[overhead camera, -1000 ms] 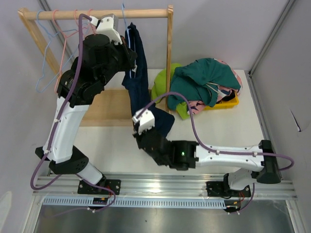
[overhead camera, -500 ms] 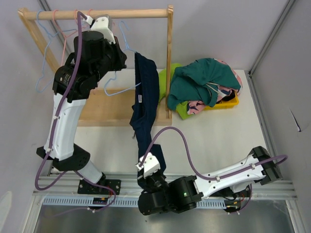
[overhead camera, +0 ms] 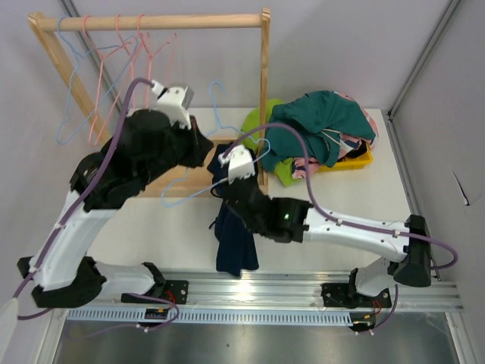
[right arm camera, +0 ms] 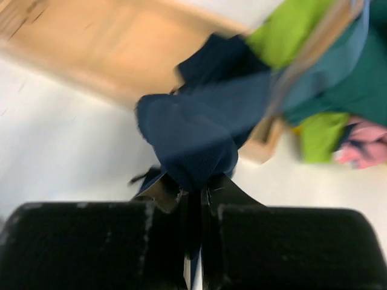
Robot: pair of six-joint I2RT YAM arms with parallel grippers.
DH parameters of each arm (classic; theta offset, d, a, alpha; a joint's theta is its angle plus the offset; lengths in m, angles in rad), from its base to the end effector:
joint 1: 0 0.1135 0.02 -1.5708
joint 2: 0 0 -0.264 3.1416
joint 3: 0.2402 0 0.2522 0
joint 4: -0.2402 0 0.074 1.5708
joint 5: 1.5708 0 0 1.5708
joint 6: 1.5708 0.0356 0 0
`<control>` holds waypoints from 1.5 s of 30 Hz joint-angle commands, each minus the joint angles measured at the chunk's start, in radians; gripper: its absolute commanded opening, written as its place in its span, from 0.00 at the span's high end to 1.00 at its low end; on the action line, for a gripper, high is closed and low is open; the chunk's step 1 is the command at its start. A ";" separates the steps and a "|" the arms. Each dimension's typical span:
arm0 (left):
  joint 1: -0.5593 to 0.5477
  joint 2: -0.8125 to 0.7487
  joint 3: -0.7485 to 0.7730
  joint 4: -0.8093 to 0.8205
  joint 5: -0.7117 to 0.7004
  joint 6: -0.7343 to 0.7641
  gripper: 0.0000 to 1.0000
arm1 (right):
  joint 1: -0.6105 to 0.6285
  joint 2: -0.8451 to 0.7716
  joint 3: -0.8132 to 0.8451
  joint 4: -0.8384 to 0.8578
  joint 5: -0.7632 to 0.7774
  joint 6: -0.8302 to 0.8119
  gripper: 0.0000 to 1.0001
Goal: Remove the shorts from the hanger
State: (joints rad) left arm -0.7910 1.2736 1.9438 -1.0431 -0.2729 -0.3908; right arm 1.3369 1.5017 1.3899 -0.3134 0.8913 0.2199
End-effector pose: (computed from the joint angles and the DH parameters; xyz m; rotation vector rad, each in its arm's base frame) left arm 0.1462 -0.1342 0.5257 0.2092 1.9538 -0.5209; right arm 0.1057 0.3240 0.3694 -0.4718 1.7759 0.1979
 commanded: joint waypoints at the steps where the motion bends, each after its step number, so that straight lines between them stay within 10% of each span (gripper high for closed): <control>1: -0.056 -0.158 -0.121 -0.002 -0.090 -0.074 1.00 | -0.050 -0.089 0.080 0.059 -0.002 -0.137 1.00; 9: -0.056 -0.367 -0.410 0.107 -0.164 -0.071 1.00 | -0.125 -0.369 0.107 0.046 0.196 -0.250 1.00; 18: -0.054 -0.306 -0.485 0.262 -0.185 0.003 1.00 | -0.528 -0.160 0.628 -0.147 -0.136 -0.329 1.00; 30: 0.179 0.041 -0.017 0.299 -0.074 0.153 1.00 | -0.970 0.281 1.210 -0.208 -0.468 -0.226 1.00; 45: 0.380 0.523 0.530 0.314 0.021 0.239 1.00 | -1.176 0.525 0.738 0.213 -0.681 -0.042 1.00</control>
State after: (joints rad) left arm -0.4416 1.7458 2.4214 -0.7822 -0.2882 -0.1825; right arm 0.1448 1.9903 2.2608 -0.2134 0.2909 0.1200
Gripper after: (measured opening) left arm 0.025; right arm 0.044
